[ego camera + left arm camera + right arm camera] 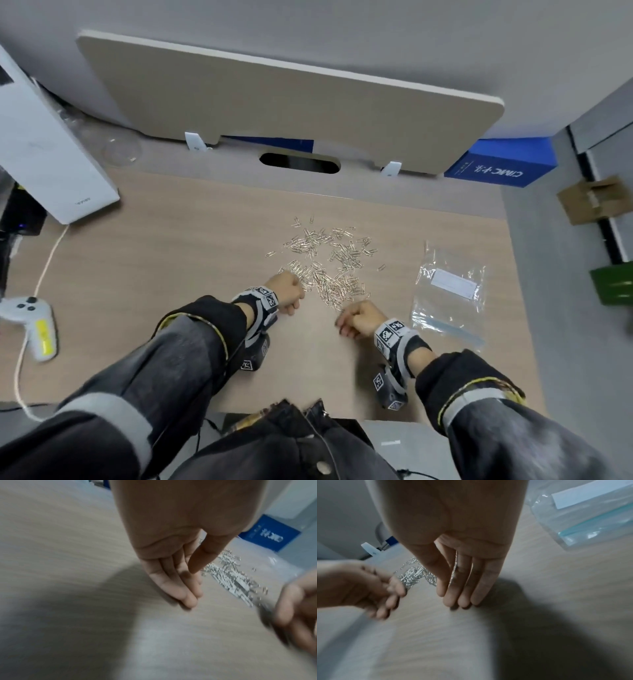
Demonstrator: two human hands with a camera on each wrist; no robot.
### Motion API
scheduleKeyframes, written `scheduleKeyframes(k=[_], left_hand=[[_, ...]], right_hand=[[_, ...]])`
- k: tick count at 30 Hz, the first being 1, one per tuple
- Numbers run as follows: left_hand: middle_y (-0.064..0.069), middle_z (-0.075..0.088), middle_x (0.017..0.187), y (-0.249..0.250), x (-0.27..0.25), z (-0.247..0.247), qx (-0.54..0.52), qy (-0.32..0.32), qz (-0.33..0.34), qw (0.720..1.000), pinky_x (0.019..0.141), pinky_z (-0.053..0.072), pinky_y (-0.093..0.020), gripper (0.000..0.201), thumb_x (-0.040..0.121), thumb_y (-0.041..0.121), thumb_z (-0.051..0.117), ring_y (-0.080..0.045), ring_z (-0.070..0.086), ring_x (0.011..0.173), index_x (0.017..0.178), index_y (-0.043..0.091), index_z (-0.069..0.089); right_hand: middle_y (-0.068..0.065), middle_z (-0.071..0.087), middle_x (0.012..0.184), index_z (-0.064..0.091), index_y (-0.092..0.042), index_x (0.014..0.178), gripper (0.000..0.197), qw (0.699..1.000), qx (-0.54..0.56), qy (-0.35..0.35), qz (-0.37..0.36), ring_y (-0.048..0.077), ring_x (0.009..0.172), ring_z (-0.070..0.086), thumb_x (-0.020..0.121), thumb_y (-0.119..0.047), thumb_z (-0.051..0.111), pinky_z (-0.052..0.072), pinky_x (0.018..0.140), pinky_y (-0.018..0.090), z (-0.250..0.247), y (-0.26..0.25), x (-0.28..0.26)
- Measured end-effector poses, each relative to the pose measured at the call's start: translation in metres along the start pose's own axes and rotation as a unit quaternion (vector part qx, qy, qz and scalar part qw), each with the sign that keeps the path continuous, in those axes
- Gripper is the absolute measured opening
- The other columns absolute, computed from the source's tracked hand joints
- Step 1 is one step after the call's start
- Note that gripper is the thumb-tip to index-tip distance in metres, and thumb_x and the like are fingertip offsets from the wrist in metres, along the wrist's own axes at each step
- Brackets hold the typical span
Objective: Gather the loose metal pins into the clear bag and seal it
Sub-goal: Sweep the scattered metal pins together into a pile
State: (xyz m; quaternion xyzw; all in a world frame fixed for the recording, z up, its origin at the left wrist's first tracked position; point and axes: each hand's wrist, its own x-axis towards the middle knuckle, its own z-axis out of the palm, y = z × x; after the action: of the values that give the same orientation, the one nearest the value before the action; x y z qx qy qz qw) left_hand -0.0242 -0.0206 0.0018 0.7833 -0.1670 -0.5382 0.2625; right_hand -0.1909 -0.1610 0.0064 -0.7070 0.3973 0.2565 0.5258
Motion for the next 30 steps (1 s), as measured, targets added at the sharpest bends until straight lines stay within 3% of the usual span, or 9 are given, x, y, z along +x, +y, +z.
scheduleKeyframes(k=[6,8,10,12,14,18,21,24,30], left_hand=[[-0.01,0.067,0.07,0.009,0.015,-0.004,-0.018,0.085,0.063,0.994,0.075,0.057,-0.04,0.027,0.08,0.006,0.037,-0.023,0.062,0.057,0.074,0.022,0.058],[-0.008,0.063,0.065,0.007,0.013,-0.01,-0.058,0.118,0.071,0.989,0.073,0.057,-0.046,0.026,0.08,0.003,0.039,-0.025,0.06,0.058,0.072,0.019,0.058],[-0.003,0.061,0.069,0.004,0.013,-0.017,-0.05,0.206,0.076,0.974,0.07,0.054,-0.039,0.023,0.081,0.002,0.043,-0.026,0.061,0.068,0.073,0.017,0.059],[-0.001,0.059,0.085,0.001,0.01,-0.021,0.002,0.327,0.078,0.942,0.074,0.043,-0.03,0.019,0.08,0.005,0.047,-0.027,0.059,0.087,0.083,0.018,0.061],[-0.006,0.055,0.111,-0.004,0.013,-0.02,0.069,0.382,0.083,0.918,0.088,0.042,-0.035,0.027,0.077,0.01,0.052,-0.03,0.051,0.109,0.101,0.015,0.061],[-0.011,0.007,0.162,-0.008,0.031,-0.01,0.144,0.281,0.064,0.947,0.121,0.011,-0.045,0.081,0.078,0.023,0.059,-0.031,0.003,0.149,0.15,0.012,0.023],[-0.011,-0.014,0.162,-0.001,0.038,0.002,0.188,0.178,0.088,0.962,0.122,-0.002,-0.044,0.092,0.082,0.029,0.053,-0.029,-0.016,0.148,0.153,0.01,-0.002],[-0.008,-0.02,0.16,-0.001,0.034,0.018,0.248,0.119,0.144,0.951,0.122,-0.001,-0.045,0.093,0.082,0.033,0.048,-0.025,-0.02,0.147,0.153,0.01,-0.009],[-0.001,-0.021,0.156,-0.002,0.035,0.018,0.243,0.159,0.174,0.941,0.121,-0.007,-0.039,0.09,0.081,0.038,0.041,-0.017,-0.021,0.144,0.153,0.011,-0.007]], right_hand=[[0.002,0.064,0.051,0.064,-0.016,0.063,0.037,0.995,0.031,0.094,-0.011,0.019,0.05,0.06,0.078,0.005,0.038,0.051,0.056,0.031,0.002,-0.014,0.031],[0.003,0.069,0.065,0.066,-0.018,0.064,0.034,0.987,0.06,0.15,-0.016,0.023,0.067,0.065,0.079,0.002,0.043,0.054,0.069,0.036,-0.007,-0.021,0.038],[0.0,0.07,0.077,0.067,-0.02,0.068,0.032,0.971,0.078,0.223,-0.027,0.021,0.078,0.064,0.082,0.0,0.047,0.05,0.074,0.031,-0.022,-0.023,0.033],[0.0,0.067,0.088,0.067,-0.021,0.078,0.026,0.947,0.058,0.314,-0.035,0.019,0.082,0.061,0.084,-0.003,0.048,0.043,0.074,0.025,-0.036,-0.019,0.022],[0.005,0.059,0.107,0.065,-0.017,0.096,0.02,0.922,-0.006,0.387,-0.031,0.023,0.097,0.057,0.084,-0.009,0.05,0.045,0.082,0.029,-0.045,-0.01,0.015],[0.016,0.03,0.148,0.037,-0.004,0.139,0.055,0.925,-0.141,0.351,-0.033,0.031,0.138,0.031,0.088,-0.02,0.05,0.031,0.112,0.038,-0.045,0.0,0.023],[0.014,-0.001,0.16,0.007,-0.002,0.15,0.071,0.941,-0.197,0.272,-0.045,0.026,0.148,0.001,0.096,-0.035,0.04,0.008,0.121,0.039,-0.032,-0.007,0.034],[0.013,-0.006,0.16,0.002,-0.004,0.15,0.072,0.939,-0.228,0.235,-0.101,0.025,0.148,-0.005,0.097,-0.039,0.035,0.002,0.122,0.037,-0.01,-0.015,0.038],[0.005,-0.002,0.161,0.006,-0.009,0.151,0.069,0.925,-0.222,0.257,-0.168,0.02,0.149,-0.003,0.097,-0.038,0.037,0.002,0.119,0.029,-0.009,-0.021,0.043]])
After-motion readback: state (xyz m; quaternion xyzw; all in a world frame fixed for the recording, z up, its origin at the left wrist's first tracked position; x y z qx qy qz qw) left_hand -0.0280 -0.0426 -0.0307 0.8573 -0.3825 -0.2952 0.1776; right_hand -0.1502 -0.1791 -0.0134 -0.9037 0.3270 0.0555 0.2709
